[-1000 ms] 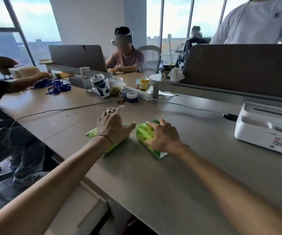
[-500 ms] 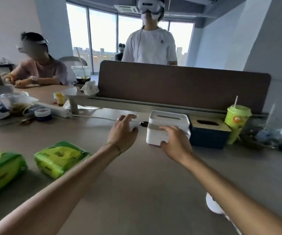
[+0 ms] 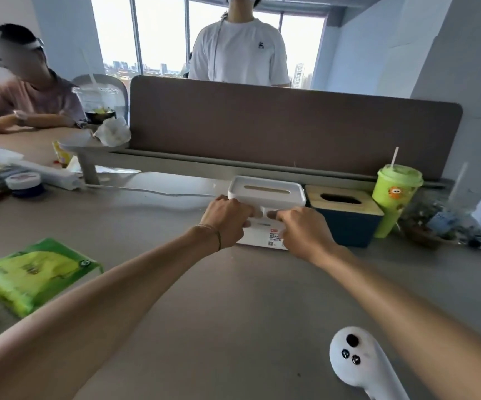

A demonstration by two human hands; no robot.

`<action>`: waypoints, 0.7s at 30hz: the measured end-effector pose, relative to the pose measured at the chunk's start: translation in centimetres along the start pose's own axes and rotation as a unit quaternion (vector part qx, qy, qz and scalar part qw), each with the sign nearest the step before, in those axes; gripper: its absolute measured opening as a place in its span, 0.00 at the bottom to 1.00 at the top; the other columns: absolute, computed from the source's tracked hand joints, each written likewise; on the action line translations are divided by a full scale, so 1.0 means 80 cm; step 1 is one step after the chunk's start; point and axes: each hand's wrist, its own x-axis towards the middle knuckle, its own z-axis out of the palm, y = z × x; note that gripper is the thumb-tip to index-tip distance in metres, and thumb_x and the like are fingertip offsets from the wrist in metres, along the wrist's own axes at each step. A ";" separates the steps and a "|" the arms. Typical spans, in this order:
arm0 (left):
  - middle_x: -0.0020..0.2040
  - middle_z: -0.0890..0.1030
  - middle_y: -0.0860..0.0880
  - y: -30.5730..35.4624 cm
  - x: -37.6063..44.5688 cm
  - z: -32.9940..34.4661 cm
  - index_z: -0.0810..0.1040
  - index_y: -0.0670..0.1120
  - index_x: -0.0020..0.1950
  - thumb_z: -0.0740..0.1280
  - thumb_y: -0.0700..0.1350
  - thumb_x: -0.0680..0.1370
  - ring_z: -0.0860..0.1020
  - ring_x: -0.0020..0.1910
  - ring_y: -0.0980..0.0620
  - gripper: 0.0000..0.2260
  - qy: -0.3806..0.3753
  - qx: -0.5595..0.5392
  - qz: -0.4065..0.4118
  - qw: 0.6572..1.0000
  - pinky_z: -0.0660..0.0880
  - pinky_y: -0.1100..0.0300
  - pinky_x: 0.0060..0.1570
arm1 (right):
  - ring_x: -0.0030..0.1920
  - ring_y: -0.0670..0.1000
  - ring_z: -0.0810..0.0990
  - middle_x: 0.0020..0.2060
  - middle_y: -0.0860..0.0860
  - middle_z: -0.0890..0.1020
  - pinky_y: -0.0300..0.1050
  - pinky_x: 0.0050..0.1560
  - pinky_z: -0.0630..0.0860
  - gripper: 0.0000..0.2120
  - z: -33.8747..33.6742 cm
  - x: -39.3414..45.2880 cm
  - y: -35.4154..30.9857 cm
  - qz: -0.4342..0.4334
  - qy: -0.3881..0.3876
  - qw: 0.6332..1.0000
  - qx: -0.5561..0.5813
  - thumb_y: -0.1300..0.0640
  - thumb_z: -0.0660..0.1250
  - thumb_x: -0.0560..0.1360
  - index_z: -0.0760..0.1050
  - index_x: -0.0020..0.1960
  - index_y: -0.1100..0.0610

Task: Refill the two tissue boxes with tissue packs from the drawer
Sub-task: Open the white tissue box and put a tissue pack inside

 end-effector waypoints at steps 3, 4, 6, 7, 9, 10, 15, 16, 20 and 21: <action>0.59 0.82 0.46 0.011 -0.025 -0.017 0.76 0.58 0.70 0.65 0.41 0.79 0.77 0.59 0.41 0.21 0.006 -0.011 -0.003 1.000 0.74 0.55 0.58 | 0.48 0.53 0.83 0.49 0.53 0.86 0.47 0.46 0.82 0.15 -0.014 -0.019 -0.007 -0.007 0.011 1.000 0.015 0.64 0.71 0.73 0.82 0.59 0.54; 0.59 0.82 0.46 0.016 -0.038 -0.025 0.75 0.58 0.70 0.65 0.40 0.79 0.78 0.58 0.41 0.22 0.008 -0.015 -0.002 1.000 0.74 0.55 0.57 | 0.47 0.53 0.83 0.49 0.53 0.86 0.47 0.45 0.82 0.15 -0.021 -0.030 -0.011 -0.009 0.017 1.000 0.022 0.64 0.71 0.72 0.83 0.58 0.54; 0.59 0.82 0.48 0.025 -0.069 -0.043 0.74 0.59 0.71 0.65 0.39 0.79 0.79 0.59 0.43 0.23 0.009 -0.041 0.002 0.999 0.75 0.56 0.58 | 0.45 0.53 0.81 0.47 0.53 0.85 0.46 0.42 0.80 0.13 -0.037 -0.055 -0.022 -0.020 0.031 0.998 0.041 0.64 0.73 0.71 0.84 0.54 0.56; 0.61 0.82 0.48 0.030 -0.085 -0.052 0.74 0.59 0.71 0.66 0.38 0.79 0.79 0.59 0.43 0.23 0.009 -0.057 0.006 0.998 0.75 0.55 0.60 | 0.45 0.52 0.81 0.46 0.53 0.85 0.45 0.41 0.80 0.12 -0.045 -0.069 -0.029 -0.028 0.034 0.998 0.048 0.64 0.74 0.70 0.84 0.53 0.56; 0.64 0.80 0.49 0.039 -0.120 -0.068 0.73 0.58 0.72 0.67 0.39 0.79 0.79 0.60 0.43 0.24 0.004 -0.057 0.019 0.998 0.75 0.55 0.62 | 0.47 0.51 0.79 0.46 0.50 0.84 0.47 0.40 0.80 0.12 -0.061 -0.098 -0.044 -0.043 0.032 0.997 0.049 0.63 0.75 0.69 0.84 0.52 0.56; 0.64 0.81 0.49 0.043 -0.137 -0.075 0.73 0.58 0.72 0.67 0.40 0.79 0.80 0.60 0.44 0.24 0.005 -0.041 0.028 0.999 0.76 0.56 0.62 | 0.46 0.51 0.79 0.45 0.50 0.83 0.47 0.39 0.80 0.12 -0.067 -0.112 -0.051 -0.047 0.034 0.997 0.049 0.63 0.75 0.69 0.84 0.52 0.56; 0.61 0.82 0.51 0.057 -0.209 -0.092 0.72 0.61 0.71 0.65 0.45 0.80 0.81 0.56 0.46 0.21 0.005 0.013 0.061 0.998 0.75 0.59 0.55 | 0.48 0.50 0.79 0.46 0.49 0.81 0.49 0.43 0.81 0.13 -0.085 -0.176 -0.083 -0.070 0.012 0.995 0.067 0.61 0.75 0.70 0.84 0.54 0.55; 0.61 0.83 0.51 0.058 -0.220 -0.093 0.72 0.61 0.71 0.65 0.45 0.80 0.81 0.56 0.46 0.21 0.002 0.017 0.066 0.998 0.75 0.58 0.55 | 0.50 0.50 0.79 0.48 0.49 0.81 0.50 0.45 0.81 0.12 -0.086 -0.184 -0.087 -0.075 0.005 0.994 0.073 0.61 0.74 0.71 0.83 0.54 0.55; 0.62 0.82 0.49 0.056 -0.245 -0.087 0.75 0.59 0.69 0.67 0.45 0.79 0.80 0.57 0.45 0.19 -0.001 -0.045 0.070 0.997 0.76 0.57 0.56 | 0.53 0.52 0.78 0.49 0.50 0.81 0.52 0.49 0.79 0.13 -0.083 -0.201 -0.094 -0.079 -0.007 0.993 0.090 0.61 0.73 0.72 0.82 0.57 0.56; 0.62 0.82 0.49 0.055 -0.248 -0.085 0.76 0.57 0.68 0.67 0.45 0.79 0.80 0.58 0.44 0.18 0.002 -0.066 0.068 0.996 0.77 0.56 0.56 | 0.52 0.53 0.79 0.48 0.50 0.81 0.51 0.49 0.79 0.13 -0.082 -0.202 -0.094 -0.076 -0.004 0.992 0.098 0.61 0.74 0.72 0.82 0.57 0.56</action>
